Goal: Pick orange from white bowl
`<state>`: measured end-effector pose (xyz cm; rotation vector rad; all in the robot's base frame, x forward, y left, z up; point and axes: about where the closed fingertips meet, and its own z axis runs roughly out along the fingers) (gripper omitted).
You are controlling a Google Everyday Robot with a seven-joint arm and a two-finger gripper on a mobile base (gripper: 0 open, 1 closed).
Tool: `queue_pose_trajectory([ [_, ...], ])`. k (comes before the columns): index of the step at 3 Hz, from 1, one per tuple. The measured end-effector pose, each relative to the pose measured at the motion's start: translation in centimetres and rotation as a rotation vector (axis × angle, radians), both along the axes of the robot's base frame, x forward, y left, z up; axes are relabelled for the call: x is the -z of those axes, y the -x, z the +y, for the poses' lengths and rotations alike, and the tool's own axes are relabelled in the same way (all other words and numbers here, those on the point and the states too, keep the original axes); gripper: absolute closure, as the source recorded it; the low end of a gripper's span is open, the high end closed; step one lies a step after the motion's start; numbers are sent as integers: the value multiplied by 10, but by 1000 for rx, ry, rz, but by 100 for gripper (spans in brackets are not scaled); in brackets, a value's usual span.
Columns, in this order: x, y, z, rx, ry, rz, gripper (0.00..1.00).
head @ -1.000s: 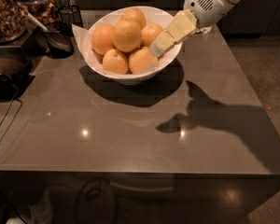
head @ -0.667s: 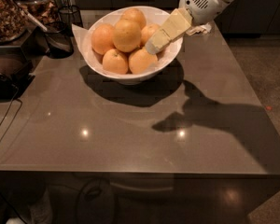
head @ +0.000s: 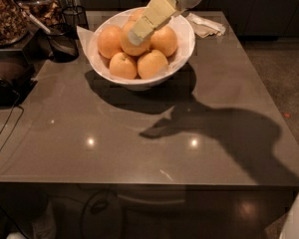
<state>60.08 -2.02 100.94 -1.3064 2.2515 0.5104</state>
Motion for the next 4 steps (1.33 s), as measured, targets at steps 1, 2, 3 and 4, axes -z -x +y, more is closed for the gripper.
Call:
queue_pose_trajectory([
  [1, 5, -4, 1, 22, -15, 4, 0],
  [2, 11, -23, 12, 79, -5, 13, 0],
  [3, 18, -40, 22, 145, 48, 41, 0],
  [4, 28, -51, 27, 202, 111, 67, 0],
])
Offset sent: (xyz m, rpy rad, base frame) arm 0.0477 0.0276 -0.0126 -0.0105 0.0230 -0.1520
